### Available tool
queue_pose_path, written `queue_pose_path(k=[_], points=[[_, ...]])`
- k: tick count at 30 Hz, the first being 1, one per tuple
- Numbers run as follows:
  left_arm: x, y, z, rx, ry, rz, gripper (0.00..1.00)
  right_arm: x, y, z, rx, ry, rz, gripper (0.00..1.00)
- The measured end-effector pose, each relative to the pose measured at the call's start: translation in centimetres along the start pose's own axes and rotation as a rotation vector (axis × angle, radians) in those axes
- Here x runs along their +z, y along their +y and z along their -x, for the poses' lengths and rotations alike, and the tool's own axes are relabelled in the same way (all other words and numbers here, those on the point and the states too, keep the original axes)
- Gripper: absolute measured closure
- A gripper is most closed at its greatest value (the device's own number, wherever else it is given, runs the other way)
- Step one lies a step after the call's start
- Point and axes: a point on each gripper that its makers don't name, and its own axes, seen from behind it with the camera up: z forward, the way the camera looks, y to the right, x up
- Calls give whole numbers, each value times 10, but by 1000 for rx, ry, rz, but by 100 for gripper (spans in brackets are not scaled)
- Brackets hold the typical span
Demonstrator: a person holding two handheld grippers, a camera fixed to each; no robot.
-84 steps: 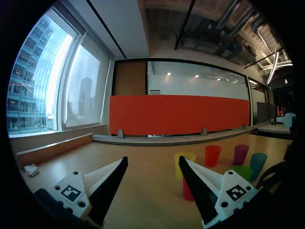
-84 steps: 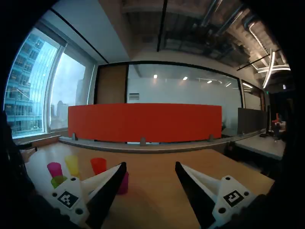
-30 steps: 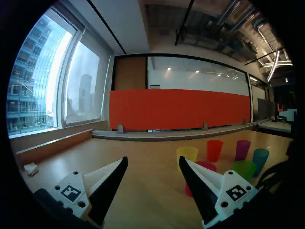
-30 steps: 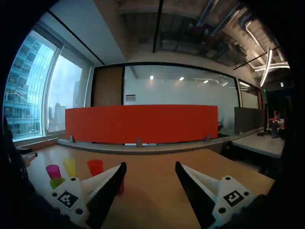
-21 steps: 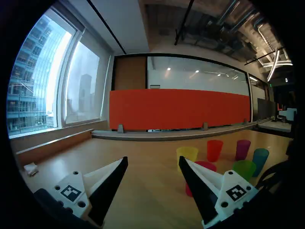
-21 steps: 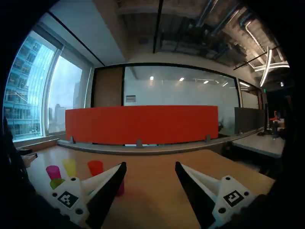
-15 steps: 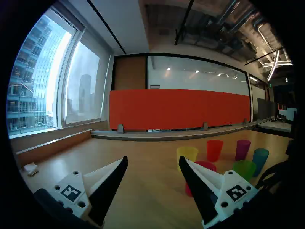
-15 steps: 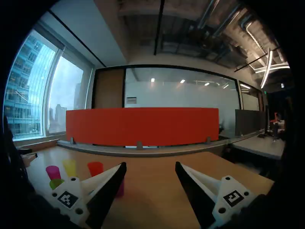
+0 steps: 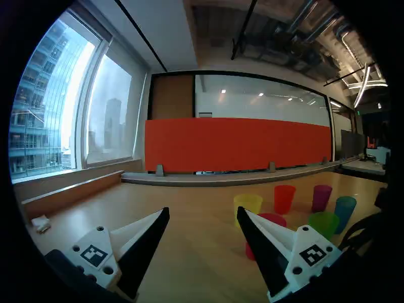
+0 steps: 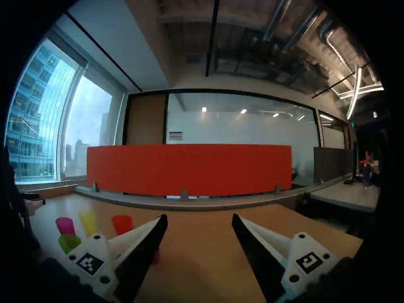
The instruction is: Pour water
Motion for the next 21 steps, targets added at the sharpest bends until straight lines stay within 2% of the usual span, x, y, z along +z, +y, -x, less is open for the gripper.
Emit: queue_pose_path(k=[6,15,21], points=[[0,0,0,0,0,0,0,9,-4,10,-19,7,-11,1],[0,0,0,0,0,0,0,10,0,34,-52,-7,-4,1],[0,0,0,0,0,0,0,10,10,46,-18,-28,9,1]])
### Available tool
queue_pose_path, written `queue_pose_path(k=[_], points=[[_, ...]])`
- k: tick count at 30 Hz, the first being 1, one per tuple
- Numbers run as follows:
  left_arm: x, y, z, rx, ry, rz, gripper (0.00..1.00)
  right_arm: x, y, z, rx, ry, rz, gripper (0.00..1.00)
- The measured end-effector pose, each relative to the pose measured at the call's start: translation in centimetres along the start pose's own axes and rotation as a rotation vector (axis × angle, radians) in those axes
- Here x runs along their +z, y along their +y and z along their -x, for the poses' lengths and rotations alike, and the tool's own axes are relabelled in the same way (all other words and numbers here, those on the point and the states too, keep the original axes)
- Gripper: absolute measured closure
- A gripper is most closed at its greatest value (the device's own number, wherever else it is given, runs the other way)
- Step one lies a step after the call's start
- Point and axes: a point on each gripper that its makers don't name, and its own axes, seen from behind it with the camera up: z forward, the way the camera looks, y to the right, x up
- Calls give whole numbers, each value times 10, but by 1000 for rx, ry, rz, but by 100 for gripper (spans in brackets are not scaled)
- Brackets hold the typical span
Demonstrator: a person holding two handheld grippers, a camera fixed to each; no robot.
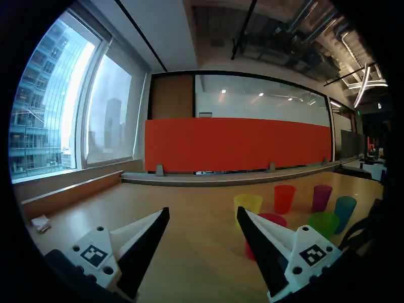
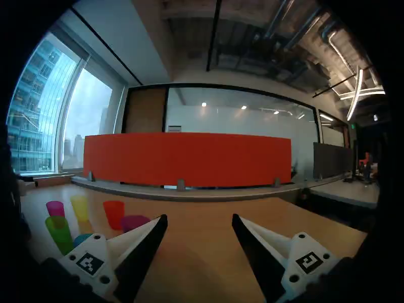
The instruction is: Pour water
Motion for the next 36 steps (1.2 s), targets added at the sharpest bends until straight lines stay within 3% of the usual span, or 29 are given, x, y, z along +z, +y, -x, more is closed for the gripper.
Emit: queue_pose_path(k=[36], points=[[0,0,0,0,0,0,0,5,8,17,16,-41,1,1]])
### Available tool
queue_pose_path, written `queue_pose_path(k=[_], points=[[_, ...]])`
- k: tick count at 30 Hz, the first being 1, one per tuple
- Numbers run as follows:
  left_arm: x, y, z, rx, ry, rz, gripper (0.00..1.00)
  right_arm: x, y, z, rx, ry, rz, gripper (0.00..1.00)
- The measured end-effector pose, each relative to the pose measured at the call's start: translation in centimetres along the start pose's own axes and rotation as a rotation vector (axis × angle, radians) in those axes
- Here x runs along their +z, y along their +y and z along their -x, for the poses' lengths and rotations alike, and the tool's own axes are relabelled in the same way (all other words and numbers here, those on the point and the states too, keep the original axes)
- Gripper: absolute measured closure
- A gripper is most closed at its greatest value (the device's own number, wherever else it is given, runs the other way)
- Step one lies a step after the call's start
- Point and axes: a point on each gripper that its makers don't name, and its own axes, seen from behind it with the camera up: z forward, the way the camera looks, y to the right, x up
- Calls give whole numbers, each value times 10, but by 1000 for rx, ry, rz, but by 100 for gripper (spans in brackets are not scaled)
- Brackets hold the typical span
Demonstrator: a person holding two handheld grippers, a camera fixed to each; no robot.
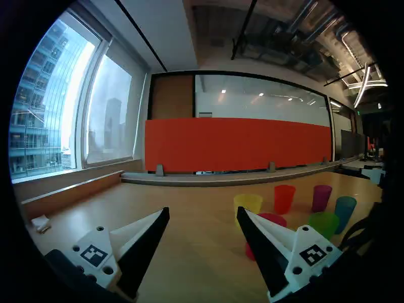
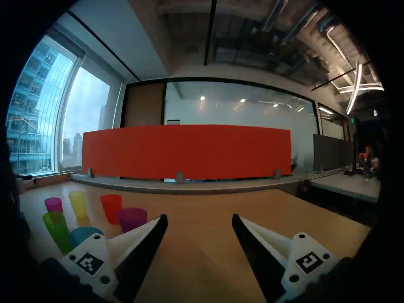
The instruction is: Pour water
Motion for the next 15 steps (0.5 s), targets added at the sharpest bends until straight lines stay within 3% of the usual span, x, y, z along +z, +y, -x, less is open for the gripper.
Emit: queue_pose_path(k=[15], points=[[0,0,0,0,0,0,0,0,-1,1,2,-2,-1,1]])
